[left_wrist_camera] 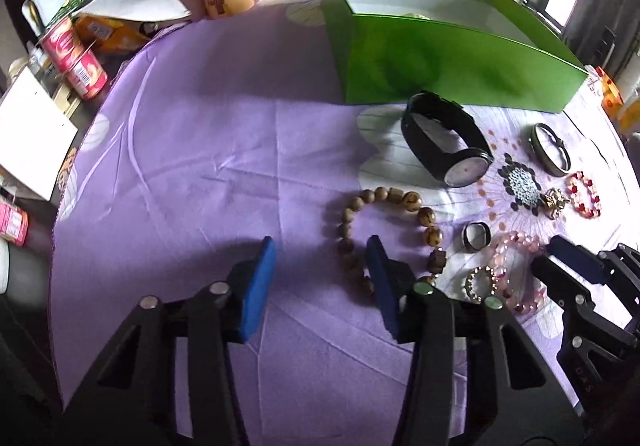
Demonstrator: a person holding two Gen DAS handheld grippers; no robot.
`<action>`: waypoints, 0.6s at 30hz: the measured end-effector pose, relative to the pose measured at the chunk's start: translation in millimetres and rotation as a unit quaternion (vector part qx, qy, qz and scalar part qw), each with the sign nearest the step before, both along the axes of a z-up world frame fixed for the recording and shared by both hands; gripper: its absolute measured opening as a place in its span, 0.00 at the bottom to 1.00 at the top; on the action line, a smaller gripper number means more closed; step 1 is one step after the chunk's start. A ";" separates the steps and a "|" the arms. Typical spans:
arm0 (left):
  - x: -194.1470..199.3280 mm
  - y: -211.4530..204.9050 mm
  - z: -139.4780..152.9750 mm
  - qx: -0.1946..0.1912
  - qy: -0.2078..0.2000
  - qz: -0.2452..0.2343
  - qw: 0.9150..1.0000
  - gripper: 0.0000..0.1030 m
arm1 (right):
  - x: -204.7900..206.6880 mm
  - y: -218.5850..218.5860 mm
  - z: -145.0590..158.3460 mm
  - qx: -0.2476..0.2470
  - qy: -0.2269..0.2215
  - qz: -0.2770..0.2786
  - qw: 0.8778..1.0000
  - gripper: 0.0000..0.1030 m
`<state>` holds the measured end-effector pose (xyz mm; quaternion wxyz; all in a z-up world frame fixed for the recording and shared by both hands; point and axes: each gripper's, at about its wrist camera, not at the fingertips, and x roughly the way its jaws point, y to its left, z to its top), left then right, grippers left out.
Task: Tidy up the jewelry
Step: 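Grasp the pink bead bracelet with the right tool while the left tool grasps the brown wooden bead bracelet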
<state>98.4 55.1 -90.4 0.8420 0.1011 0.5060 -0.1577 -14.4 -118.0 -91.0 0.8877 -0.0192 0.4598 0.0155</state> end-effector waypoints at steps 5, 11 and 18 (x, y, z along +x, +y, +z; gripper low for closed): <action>-0.1 -1.5 1.1 -0.013 0.006 -0.010 1.000 0.13 | 4.5 5.8 -0.4 -0.010 -0.004 0.013 1.000 0.07; 7.3 3.2 4.7 -0.059 0.032 -0.005 0.998 0.07 | 0.5 -2.9 11.9 0.021 -0.014 0.011 1.000 0.07; 3.5 0.3 30.6 -0.095 0.017 -0.018 0.995 0.07 | -7.9 -8.4 39.1 0.034 -0.047 0.013 0.998 0.07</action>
